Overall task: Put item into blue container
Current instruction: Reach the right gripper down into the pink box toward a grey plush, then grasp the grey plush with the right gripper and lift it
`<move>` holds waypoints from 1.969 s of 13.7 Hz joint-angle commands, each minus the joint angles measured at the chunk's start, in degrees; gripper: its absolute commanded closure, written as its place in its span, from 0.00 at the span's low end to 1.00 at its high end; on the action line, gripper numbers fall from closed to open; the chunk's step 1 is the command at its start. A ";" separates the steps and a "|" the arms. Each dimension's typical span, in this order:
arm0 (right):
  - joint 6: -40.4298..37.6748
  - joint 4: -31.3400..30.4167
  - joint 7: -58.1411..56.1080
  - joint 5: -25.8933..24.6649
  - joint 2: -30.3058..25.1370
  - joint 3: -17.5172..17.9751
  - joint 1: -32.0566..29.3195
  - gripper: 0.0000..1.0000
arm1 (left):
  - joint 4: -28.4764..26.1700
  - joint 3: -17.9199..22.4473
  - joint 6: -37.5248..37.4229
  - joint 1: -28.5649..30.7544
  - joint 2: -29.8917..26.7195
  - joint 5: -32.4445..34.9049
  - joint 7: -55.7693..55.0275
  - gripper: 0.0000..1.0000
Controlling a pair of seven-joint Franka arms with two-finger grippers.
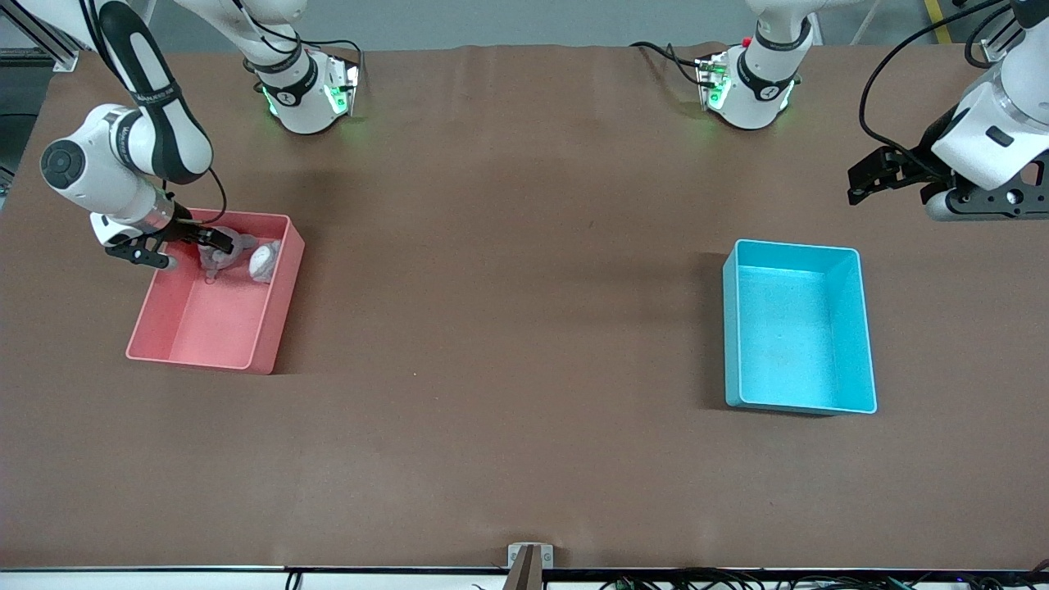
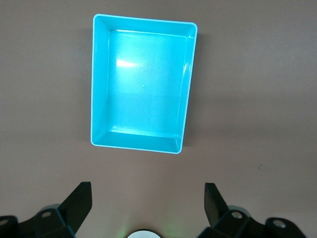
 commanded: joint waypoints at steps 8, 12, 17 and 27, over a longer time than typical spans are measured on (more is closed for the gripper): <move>-2.73 0.13 5.10 -0.84 0.79 0.91 1.59 0.86 | 0.18 -0.37 0.16 0.09 0.48 1.03 0.14 0.00; -5.52 1.44 7.03 -0.84 0.26 1.00 2.20 1.00 | 0.18 -0.37 0.16 0.18 0.57 1.03 0.14 0.00; -23.61 12.75 7.30 -0.84 -2.28 1.09 2.38 1.00 | 0.18 -0.37 0.16 0.18 0.57 1.03 0.14 0.00; -44.77 37.57 51.28 12.25 -2.03 1.96 28.27 1.00 | -0.26 -0.37 0.68 0.44 1.45 0.94 0.14 0.00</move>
